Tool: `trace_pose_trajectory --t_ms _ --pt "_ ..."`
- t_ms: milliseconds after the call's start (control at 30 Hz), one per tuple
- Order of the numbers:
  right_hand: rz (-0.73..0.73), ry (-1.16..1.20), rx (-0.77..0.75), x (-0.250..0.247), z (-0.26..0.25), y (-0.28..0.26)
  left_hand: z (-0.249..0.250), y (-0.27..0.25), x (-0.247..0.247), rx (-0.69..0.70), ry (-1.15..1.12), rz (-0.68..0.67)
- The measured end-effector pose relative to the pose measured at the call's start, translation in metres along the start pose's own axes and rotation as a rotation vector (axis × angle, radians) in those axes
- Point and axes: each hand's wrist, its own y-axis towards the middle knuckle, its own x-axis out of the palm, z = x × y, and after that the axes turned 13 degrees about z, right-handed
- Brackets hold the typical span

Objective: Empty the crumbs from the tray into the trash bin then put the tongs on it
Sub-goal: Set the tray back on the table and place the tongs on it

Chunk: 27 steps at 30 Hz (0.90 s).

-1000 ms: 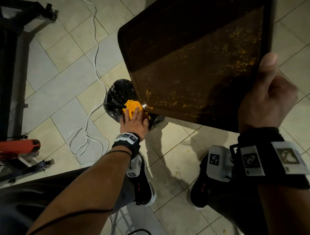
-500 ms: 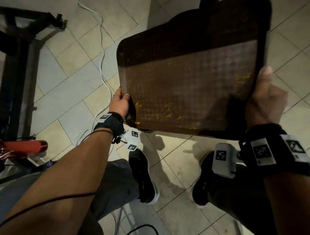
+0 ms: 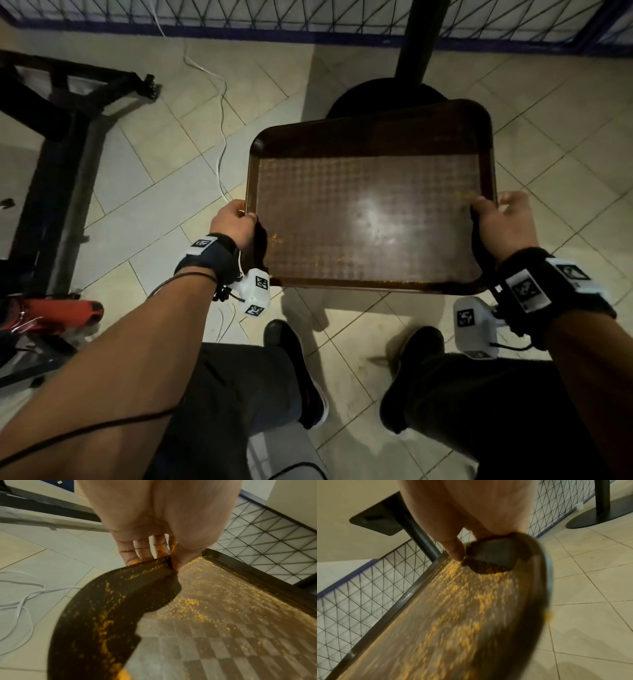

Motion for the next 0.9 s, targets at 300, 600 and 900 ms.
trace_pose_trajectory --t_ms 300,600,900 --pt "-0.199 -0.344 0.016 0.034 0.014 0.058 -0.006 0.022 0.010 0.029 0.149 0.018" --pt "-0.239 -0.488 0.071 -0.038 -0.031 0.022 0.026 -0.050 -0.068 -0.037 0.200 -0.001" --pt "-0.377 -0.544 0.188 -0.207 -0.104 -0.079 0.072 -0.177 -0.210 -0.094 0.286 -0.079"
